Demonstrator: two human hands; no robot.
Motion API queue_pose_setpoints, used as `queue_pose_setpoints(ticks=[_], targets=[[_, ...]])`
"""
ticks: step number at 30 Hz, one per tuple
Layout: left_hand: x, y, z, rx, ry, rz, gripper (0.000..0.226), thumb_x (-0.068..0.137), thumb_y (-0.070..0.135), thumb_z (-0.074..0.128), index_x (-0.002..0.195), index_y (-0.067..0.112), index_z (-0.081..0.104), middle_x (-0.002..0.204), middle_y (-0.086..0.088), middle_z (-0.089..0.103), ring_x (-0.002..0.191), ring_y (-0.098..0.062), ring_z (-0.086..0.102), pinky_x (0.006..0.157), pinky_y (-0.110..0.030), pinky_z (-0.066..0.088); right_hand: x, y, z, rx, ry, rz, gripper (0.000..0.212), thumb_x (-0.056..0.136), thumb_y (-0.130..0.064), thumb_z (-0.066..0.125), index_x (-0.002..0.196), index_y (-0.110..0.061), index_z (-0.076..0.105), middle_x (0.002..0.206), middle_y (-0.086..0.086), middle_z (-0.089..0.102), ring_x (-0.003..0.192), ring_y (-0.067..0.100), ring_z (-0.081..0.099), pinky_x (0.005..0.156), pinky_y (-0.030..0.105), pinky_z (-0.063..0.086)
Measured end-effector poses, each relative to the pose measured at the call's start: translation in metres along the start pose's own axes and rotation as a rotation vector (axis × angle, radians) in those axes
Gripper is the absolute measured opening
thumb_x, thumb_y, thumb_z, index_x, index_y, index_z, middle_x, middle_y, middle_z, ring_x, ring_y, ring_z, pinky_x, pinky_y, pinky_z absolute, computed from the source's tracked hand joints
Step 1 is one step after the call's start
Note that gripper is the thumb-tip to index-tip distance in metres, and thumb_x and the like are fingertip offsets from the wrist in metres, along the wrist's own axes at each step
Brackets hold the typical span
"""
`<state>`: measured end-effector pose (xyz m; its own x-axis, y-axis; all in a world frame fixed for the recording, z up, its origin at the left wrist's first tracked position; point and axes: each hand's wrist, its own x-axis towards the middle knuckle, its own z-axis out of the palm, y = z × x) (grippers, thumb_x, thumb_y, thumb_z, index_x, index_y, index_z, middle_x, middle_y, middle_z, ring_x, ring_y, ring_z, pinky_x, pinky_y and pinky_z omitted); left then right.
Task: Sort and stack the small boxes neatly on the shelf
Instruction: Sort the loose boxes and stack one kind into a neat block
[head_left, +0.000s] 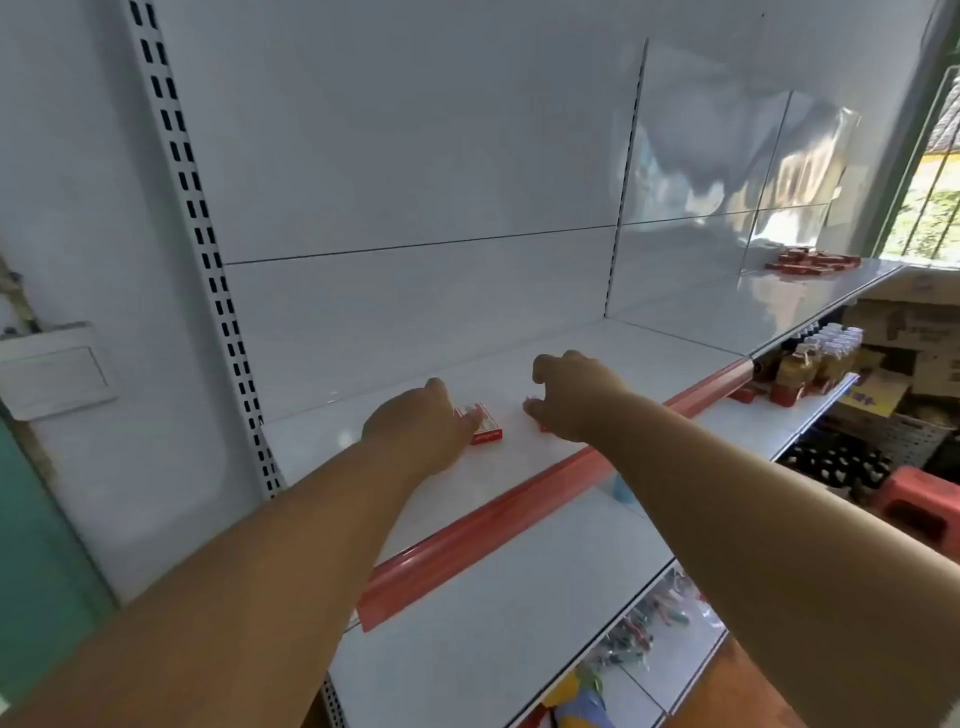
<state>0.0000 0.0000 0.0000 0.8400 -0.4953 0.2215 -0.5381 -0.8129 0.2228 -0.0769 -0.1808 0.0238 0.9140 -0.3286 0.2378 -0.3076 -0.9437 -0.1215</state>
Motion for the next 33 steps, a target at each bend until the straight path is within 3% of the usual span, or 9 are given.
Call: queue_pose_setpoints(ticks=[2, 5, 10, 12, 15, 17, 20, 24, 33], targets=[[0.009, 0.008, 0.002, -0.016, -0.068, -0.113, 0.074, 0.086, 0.074, 0.04, 0.124, 0.012, 0.052, 0.113, -0.009, 0.064, 0.095, -0.028, 0.059, 0.069, -0.033, 0.04, 0.008, 0.0, 0.003, -0.061, -0.108, 0.061, 0.046, 0.091, -0.043, 0.054, 0.127, -0.016, 0.049, 0.122, 0.009, 0.055, 0.101, 0.028, 0.055, 0.079, 0.035, 0.046], [0.019, 0.024, 0.004, 0.004, -0.153, -0.166, 0.062, 0.08, 0.07, 0.052, 0.107, 0.015, 0.061, 0.096, -0.005, 0.063, 0.084, -0.026, 0.055, 0.068, -0.031, 0.041, 0.018, -0.002, 0.013, -0.078, -0.191, 0.104, 0.024, 0.089, -0.031, 0.054, 0.107, -0.015, 0.05, 0.112, 0.008, 0.06, 0.086, 0.023, 0.052, 0.064, 0.03, 0.04], [0.032, 0.043, 0.004, -0.017, -0.18, -0.158, 0.036, 0.081, 0.05, 0.061, 0.072, 0.017, 0.052, 0.071, -0.001, 0.053, 0.075, -0.023, 0.056, 0.059, -0.029, 0.038, 0.03, 0.004, 0.016, 0.105, -0.029, 0.212, 0.042, 0.083, -0.032, 0.062, 0.115, -0.009, 0.05, 0.108, 0.012, 0.056, 0.085, 0.025, 0.051, 0.068, 0.032, 0.042], [0.031, 0.05, 0.005, -0.085, -0.161, -0.121, 0.033, 0.082, 0.044, 0.063, 0.068, 0.017, 0.049, 0.07, 0.0, 0.052, 0.07, -0.02, 0.053, 0.051, -0.028, 0.032, 0.033, 0.011, 0.011, 0.28, 0.037, 0.264, 0.04, 0.08, -0.032, 0.065, 0.112, -0.012, 0.051, 0.106, 0.01, 0.051, 0.078, 0.022, 0.052, 0.059, 0.028, 0.04], [0.036, 0.055, 0.004, -0.141, -0.161, -0.099, 0.023, 0.085, 0.032, 0.064, 0.089, 0.01, 0.06, 0.087, -0.002, 0.06, 0.082, -0.024, 0.058, 0.06, -0.026, 0.038, 0.033, 0.025, 0.001, 0.665, 0.12, 0.308, 0.03, 0.078, -0.017, 0.065, 0.105, -0.016, 0.052, 0.094, 0.005, 0.054, 0.067, 0.02, 0.056, 0.043, 0.023, 0.041], [0.04, 0.058, 0.003, -0.222, -0.097, -0.126, 0.023, 0.085, 0.023, 0.061, 0.102, 0.008, 0.064, 0.101, -0.01, 0.067, 0.091, -0.028, 0.062, 0.067, -0.028, 0.041, 0.03, 0.036, -0.008, 0.887, 0.174, 0.325, 0.029, 0.079, -0.013, 0.062, 0.106, -0.014, 0.053, 0.09, 0.007, 0.059, 0.066, 0.023, 0.061, 0.047, 0.03, 0.051], [0.048, 0.072, 0.006, -0.752, -0.047, -0.193, 0.023, 0.085, 0.011, 0.058, 0.107, 0.007, 0.065, 0.092, -0.01, 0.071, 0.082, -0.027, 0.07, 0.071, -0.037, 0.059, 0.023, 0.052, -0.027, 1.128, 0.232, 0.296, 0.021, 0.088, -0.015, 0.058, 0.109, -0.012, 0.054, 0.089, 0.011, 0.066, 0.066, 0.021, 0.065, 0.061, 0.041, 0.059], [0.06, 0.112, 0.01, -1.213, -0.125, -0.166, 0.03, 0.092, 0.006, 0.058, 0.122, 0.007, 0.055, 0.102, -0.011, 0.067, 0.083, -0.02, 0.073, 0.076, -0.035, 0.062, 0.013, 0.084, -0.058, 1.212, 0.328, 0.216, 0.006, 0.096, -0.013, 0.049, 0.1, -0.016, 0.052, 0.094, 0.011, 0.063, 0.057, 0.011, 0.06, 0.048, 0.025, 0.049], [0.115, 0.27, 0.027, -1.362, -0.214, -0.054, 0.03, 0.098, 0.014, 0.051, 0.127, 0.016, 0.046, 0.098, -0.015, 0.068, 0.076, -0.022, 0.068, 0.063, -0.029, 0.057, 0.01, 0.219, -0.12, 1.305, 0.425, 0.073, 0.013, 0.097, -0.008, 0.047, 0.11, -0.01, 0.049, 0.095, 0.015, 0.069, 0.054, 0.015, 0.055, 0.048, 0.029, 0.044]])
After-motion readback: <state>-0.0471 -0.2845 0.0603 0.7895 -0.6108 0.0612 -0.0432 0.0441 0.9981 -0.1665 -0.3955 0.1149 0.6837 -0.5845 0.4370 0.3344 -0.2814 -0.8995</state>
